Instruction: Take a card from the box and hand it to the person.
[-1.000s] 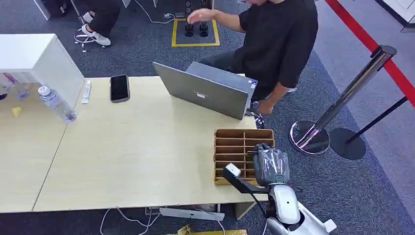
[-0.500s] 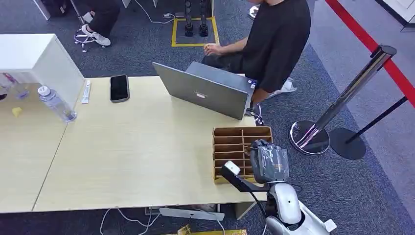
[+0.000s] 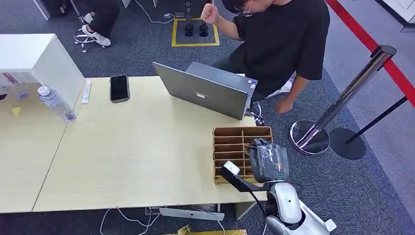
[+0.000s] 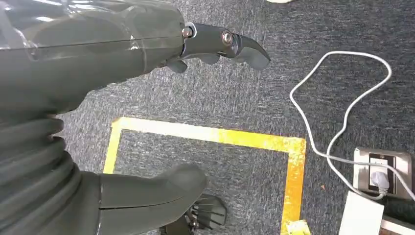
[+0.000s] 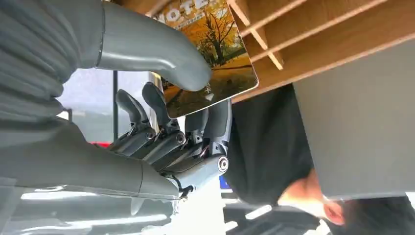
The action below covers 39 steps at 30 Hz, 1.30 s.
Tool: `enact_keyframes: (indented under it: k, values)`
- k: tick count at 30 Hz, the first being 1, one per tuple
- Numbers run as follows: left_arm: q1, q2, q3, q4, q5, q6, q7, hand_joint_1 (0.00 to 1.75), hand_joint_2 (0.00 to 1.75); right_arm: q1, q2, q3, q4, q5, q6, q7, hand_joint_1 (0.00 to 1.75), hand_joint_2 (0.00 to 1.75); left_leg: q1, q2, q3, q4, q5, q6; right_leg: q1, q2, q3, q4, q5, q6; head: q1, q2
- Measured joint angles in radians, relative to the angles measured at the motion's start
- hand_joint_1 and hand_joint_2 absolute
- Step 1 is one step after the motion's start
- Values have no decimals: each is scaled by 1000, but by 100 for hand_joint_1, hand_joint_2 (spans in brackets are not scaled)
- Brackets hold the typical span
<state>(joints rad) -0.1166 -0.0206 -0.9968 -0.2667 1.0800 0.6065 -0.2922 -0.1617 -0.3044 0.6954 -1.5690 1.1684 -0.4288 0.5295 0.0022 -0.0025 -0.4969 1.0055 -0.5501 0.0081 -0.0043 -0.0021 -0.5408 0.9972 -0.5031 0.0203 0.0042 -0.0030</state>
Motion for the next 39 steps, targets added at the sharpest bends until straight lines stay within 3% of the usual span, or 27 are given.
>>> enact_keyframes:
  k: [9, 20, 29, 39]
  values:
    - [-5, 0, -2, 0, -9, -9, 9, 0, 175, -112, -26, -15, -62, 92, 41, -22, 152, 175, 0, 0, 0, 1, 0, 0, 0, 0, 0, 0, 1, 1, 0, 0]
    - [-5, 0, -2, 0, -18, -19, 24, 0, 175, -196, -42, -28, -80, 102, 71, -6, 150, 175, 0, 0, 0, 1, 0, 0, 0, 0, 0, 0, 1, 1, 0, 0]
    - [-16, 1, -3, 0, -43, -30, 35, 0, 175, -255, -60, -37, -59, 17, 72, -3, 152, 175, 0, 0, 0, 1, 0, 0, 0, 0, 0, 0, 1, 1, 0, 0]
    - [-31, 0, -19, 0, -66, -34, 59, 0, 175, -338, -80, -37, 90, -66, 69, -15, 148, 175, 0, 0, -1, 1, 0, 0, 0, 0, 0, 0, 1, 1, 0, 0]
